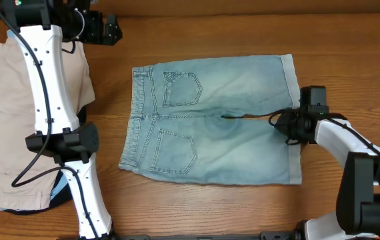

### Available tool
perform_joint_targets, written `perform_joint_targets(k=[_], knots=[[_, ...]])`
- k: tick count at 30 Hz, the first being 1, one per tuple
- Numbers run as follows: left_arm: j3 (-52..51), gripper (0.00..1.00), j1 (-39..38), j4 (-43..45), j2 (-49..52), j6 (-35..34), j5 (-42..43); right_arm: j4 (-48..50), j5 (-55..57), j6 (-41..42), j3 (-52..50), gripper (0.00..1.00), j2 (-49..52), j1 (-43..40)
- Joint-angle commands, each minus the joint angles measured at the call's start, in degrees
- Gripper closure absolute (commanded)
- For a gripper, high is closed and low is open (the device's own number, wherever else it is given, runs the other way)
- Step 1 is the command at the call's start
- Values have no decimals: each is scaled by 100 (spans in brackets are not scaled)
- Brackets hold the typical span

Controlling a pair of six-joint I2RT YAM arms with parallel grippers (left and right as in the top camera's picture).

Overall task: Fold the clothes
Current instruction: 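Pull the right leg hem rightward with the right gripper to straighten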

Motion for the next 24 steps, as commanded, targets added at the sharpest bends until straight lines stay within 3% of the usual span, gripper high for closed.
perform_joint_targets(k=[1,9,12,20,24], knots=[[-31,0,-76,-13,20,127,-153,271,1075,267,-164,96,439,-205],[-31,0,-76,-13,20,131,-184,501,1189,323,221,94,439,-807],[-28,0,-74,-13,17,221,-181,409,59,-446,595,74,372,-977],[-28,0,-79,-15,-599,35,-190,-1093,-730,-605,2199,46,-922,-859],[-31,0,-166,-15,-1158,-1268,-411,-2387,-767,-605,3060,31,-1762,-848]])
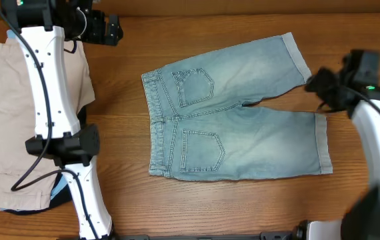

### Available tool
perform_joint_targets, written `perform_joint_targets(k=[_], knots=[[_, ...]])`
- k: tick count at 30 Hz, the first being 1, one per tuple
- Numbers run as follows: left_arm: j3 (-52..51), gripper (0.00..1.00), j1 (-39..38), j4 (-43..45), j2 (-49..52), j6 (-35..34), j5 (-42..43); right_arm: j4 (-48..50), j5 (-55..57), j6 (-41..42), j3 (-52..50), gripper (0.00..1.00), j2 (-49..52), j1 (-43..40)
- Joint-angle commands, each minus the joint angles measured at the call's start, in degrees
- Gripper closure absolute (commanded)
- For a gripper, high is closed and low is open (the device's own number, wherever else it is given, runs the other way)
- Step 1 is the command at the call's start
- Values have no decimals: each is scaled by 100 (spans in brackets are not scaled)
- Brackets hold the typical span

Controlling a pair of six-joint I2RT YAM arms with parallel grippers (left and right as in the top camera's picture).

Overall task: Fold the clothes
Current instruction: 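Pull the right leg hem rightward with the right gripper to straighten, then grasp the waistband with the left gripper and drag it leftward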

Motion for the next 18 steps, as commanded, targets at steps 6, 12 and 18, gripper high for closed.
perform_joint_targets(k=[6,12,18], knots=[[-369,0,-643,-11,-1331,-1198,199,-1928,-411,-68,957,22,-1884,7],[-2103,0,-1589,-11,-1631,-1220,-566,-2789,20,-98,955,15,-2472,7],[-3882,0,-2310,323,-1628,-1384,-1043,-3049,208,-352,949,9,-2476,7]])
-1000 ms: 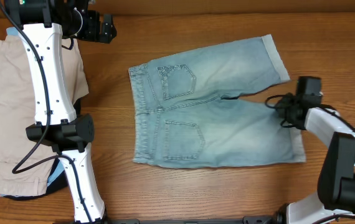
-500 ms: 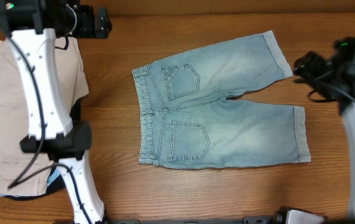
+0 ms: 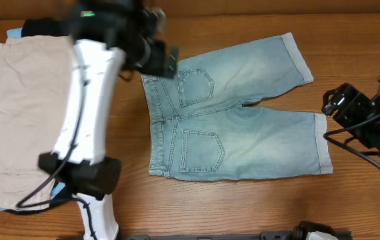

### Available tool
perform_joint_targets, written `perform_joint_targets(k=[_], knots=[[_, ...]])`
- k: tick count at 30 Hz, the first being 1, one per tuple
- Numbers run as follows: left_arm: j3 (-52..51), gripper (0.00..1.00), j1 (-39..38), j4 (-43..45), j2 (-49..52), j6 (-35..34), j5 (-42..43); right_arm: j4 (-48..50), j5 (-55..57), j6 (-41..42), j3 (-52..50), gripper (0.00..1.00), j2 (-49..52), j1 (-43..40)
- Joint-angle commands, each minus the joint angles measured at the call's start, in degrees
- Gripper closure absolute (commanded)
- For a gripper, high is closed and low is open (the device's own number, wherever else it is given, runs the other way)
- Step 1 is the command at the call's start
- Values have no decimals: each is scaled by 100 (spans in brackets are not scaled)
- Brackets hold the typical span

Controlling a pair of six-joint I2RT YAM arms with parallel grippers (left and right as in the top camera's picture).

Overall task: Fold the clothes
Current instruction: 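Grasp the waistband with the left gripper and drag it leftward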

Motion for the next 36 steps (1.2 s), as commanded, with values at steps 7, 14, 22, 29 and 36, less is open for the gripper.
perform_joint_targets(k=[7,14,22,29,36], knots=[[-2398,0,-361,1508,24,-402,-229,-157,160,-234,-24,9,291,0],[-3615,0,-315,2638,24,-463,-142,-243,79,-234,-24,17,673,0],[-4868,0,-225,3720,24,-1001,-236,-361,83,-232,-31,23,997,0],[-5661,0,-87,4474,24,-1191,-245,-358,81,-232,-35,24,1073,0],[-5838,0,457,4610,24,-1163,-570,-358,72,-229,-37,24,1099,59]])
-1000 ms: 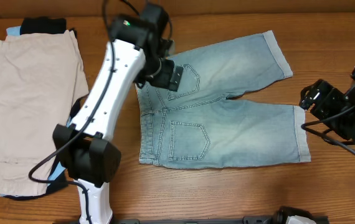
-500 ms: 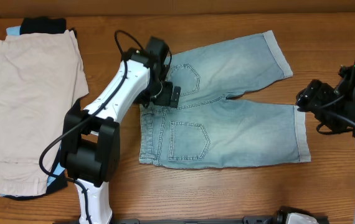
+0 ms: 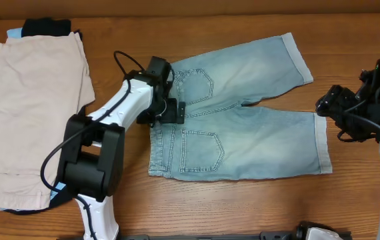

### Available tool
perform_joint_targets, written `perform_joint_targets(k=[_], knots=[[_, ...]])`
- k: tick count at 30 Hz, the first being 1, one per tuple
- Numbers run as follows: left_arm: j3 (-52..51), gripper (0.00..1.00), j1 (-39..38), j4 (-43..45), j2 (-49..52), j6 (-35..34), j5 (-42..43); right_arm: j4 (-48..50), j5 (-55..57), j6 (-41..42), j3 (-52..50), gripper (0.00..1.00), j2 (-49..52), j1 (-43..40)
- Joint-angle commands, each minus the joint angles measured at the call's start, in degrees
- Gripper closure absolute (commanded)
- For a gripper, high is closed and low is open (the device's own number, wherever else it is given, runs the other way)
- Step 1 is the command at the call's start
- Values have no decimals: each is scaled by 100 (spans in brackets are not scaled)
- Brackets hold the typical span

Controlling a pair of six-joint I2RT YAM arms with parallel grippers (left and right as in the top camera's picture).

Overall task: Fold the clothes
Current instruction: 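Grasp the waistband with the left gripper and drag it leftward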

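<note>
Light-blue denim shorts [image 3: 243,133] lie flat on the wooden table [image 3: 243,207], back pockets up. The waistband is at the left and both legs point right, the upper leg angled toward the back right. My left gripper [image 3: 170,110] sits low over the middle of the waistband. Its fingers are hidden under the wrist, so whether it holds the cloth does not show. My right gripper [image 3: 325,107] hovers at the upper corner of the lower leg's cuff [image 3: 322,143]. Its fingers are apart and nothing is between them.
A pile of clothes lies at the left edge, with a beige garment [image 3: 30,113] on top and dark and blue pieces [image 3: 43,27] sticking out beneath. The left arm's base [image 3: 90,173] stands between that pile and the shorts.
My left arm has come down from above the pile's right edge, and its gripper is now on the shorts' waistband. My right gripper shifted slightly left toward the lower cuff. The shorts have not moved.
First the shorts lay squarely, my right gripper on the split between the legs, the left arm parked at the back left. Then the shorts lay farther right with legs spread and the right gripper off them. Then the left arm swung over, and now it rests at the waistband.
</note>
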Motion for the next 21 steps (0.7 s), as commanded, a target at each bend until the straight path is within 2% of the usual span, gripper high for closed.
perform_joint_targets(k=[1,6,12,16,21], knots=[[-221,0,557,-33,79,-98,-566,15,-26,-24,-39,24,44,81],[-221,0,1113,98,79,479,-765,127,-28,-22,-195,24,155,291],[-101,0,1585,387,79,1681,-765,380,-28,-26,-232,24,339,586],[769,0,1648,-566,26,1565,-763,575,-260,-24,-155,25,293,638],[2594,0,1633,-2518,-208,1200,-767,402,-417,4,20,28,-37,643]])
